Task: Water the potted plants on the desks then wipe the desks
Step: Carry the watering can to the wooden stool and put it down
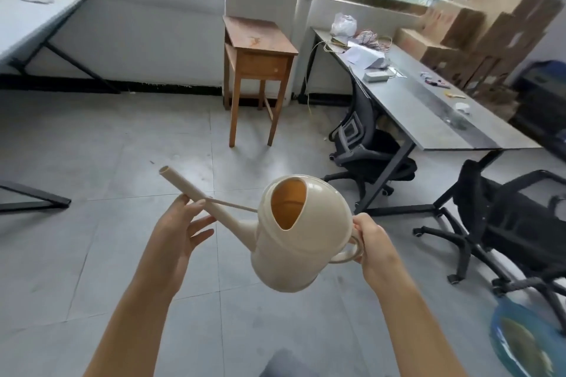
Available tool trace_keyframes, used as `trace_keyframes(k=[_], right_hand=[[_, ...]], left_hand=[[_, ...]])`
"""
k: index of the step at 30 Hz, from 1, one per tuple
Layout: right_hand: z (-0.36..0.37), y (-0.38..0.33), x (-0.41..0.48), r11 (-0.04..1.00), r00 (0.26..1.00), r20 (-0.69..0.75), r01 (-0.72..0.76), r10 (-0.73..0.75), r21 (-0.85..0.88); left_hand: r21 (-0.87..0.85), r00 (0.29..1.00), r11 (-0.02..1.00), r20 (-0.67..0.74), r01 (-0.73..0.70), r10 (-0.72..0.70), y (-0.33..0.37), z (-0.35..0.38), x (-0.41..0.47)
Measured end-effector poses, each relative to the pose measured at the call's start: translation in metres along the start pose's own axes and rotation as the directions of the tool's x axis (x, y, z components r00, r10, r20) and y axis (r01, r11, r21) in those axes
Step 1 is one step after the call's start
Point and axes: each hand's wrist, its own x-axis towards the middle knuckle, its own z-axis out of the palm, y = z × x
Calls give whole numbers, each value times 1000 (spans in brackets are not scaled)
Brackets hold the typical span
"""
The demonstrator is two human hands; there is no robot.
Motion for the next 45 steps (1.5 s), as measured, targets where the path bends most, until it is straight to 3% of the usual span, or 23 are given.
trace_keyframes(k=[5, 16, 21, 28, 36, 45], right_hand=[[8, -36, 101, 1000, 1000, 2, -16, 15, 21], [17, -134, 312, 997, 984, 165, 73, -67, -30], [28, -168, 392, 998, 978, 204, 53, -43, -44], [59, -201, 496, 996, 972, 234, 48, -29, -75], [101, -245, 606, 1000, 993, 115, 28, -26, -13], [120, -296, 729, 999, 996, 87, 28, -32, 46]], left_hand=[[36, 1000, 999, -6, 4, -4, 3, 24, 94], [88, 984, 990, -130, -107, 118, 23, 94, 289], [82, 975, 992, -193, -96, 111, 27, 114, 365], [75, 980, 994, -176, -80, 92, 32, 116, 485], [130, 993, 989, -85, -72, 84, 63, 123, 631], [114, 984, 993, -169, -40, 59, 71, 166, 763]])
